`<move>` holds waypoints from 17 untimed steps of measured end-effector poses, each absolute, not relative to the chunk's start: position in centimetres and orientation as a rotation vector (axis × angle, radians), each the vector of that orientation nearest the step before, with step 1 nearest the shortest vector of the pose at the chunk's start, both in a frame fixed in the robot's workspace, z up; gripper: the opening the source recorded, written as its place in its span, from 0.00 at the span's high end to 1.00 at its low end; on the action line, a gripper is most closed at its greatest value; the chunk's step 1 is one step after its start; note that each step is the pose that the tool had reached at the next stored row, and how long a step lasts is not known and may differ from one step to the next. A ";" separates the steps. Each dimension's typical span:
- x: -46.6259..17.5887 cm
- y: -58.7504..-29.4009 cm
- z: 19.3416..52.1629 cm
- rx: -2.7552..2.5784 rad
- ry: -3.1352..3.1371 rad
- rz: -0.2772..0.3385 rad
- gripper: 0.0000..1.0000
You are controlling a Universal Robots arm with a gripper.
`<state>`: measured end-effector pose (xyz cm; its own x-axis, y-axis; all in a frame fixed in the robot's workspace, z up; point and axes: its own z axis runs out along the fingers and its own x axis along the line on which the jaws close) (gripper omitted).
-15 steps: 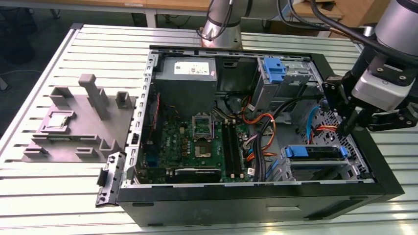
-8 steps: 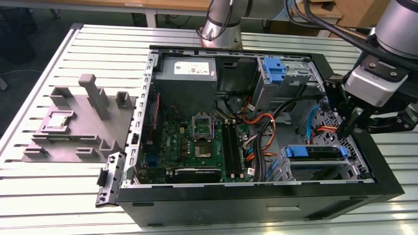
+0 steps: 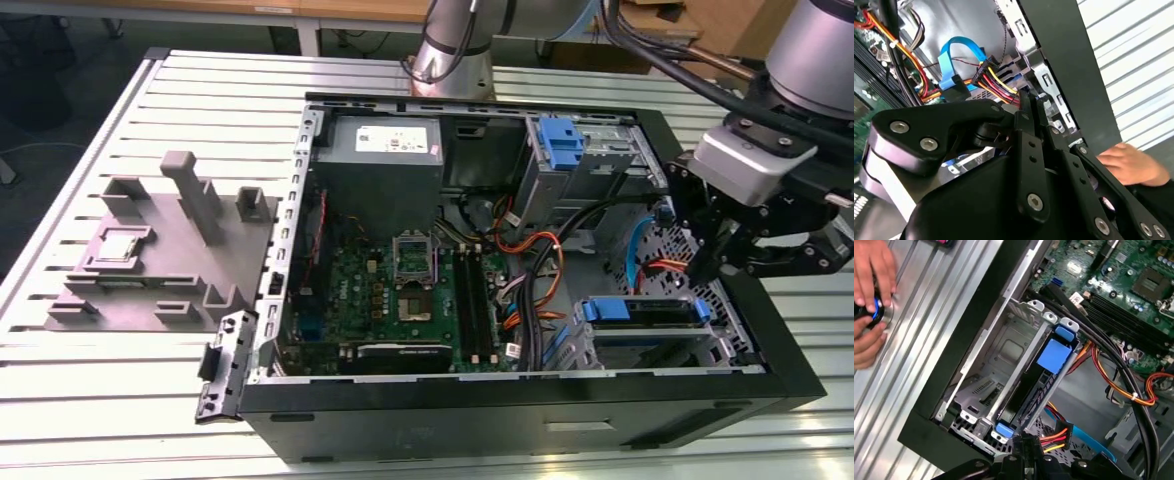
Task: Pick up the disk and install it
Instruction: 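Insert the first disk wire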
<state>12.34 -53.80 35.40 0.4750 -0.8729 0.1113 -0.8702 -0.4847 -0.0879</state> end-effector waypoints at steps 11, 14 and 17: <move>12.3 -53.8 35.4 -2.547 1.824 -0.210 0.83; 12.3 -53.8 35.4 -2.517 1.874 -0.206 0.83; 12.3 -53.8 35.4 -2.490 1.917 -0.202 0.83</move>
<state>12.34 -53.80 35.39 0.2506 -0.9623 0.1057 -0.9632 -0.2588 -0.0725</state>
